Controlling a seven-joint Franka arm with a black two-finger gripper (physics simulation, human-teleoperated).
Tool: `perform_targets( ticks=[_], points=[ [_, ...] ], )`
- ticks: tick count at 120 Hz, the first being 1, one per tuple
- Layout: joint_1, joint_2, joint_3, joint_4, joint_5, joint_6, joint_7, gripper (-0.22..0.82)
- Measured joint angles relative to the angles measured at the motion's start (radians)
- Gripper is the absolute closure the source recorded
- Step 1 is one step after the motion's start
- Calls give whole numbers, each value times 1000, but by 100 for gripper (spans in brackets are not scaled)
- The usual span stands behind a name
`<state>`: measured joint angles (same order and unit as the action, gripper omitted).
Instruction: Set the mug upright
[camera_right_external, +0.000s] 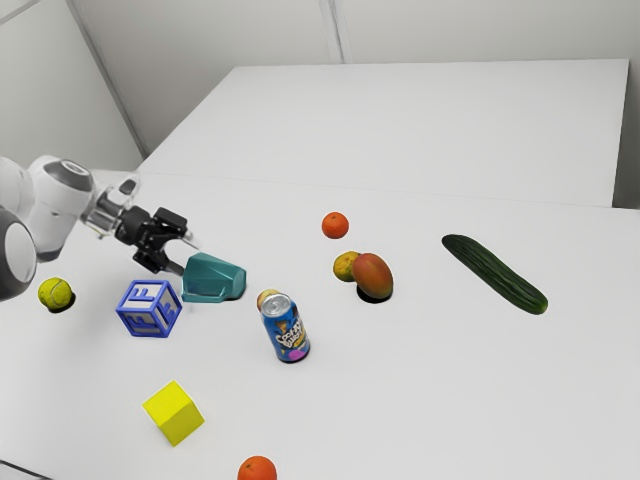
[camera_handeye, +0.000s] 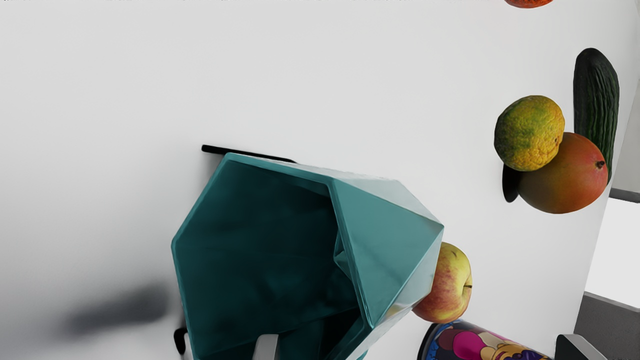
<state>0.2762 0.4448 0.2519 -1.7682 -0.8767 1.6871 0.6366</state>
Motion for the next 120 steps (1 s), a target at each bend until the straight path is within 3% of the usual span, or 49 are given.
perform_targets(
  ticks=[25, 37, 60, 77, 93, 120],
  points=[
    [-4, 18, -6, -2, -49, 1, 39, 0],
    [-5, 23, -6, -7, -63, -1, 54, 8],
    [-8, 22, -11, -7, -75, -6, 76, 49],
    [-11, 20, -11, -7, -78, -7, 88, 66],
    [-14, -3, -11, -7, -70, -7, 98, 73],
    [-86, -134, -17, -32, 38, 19, 70, 76]
  ],
)
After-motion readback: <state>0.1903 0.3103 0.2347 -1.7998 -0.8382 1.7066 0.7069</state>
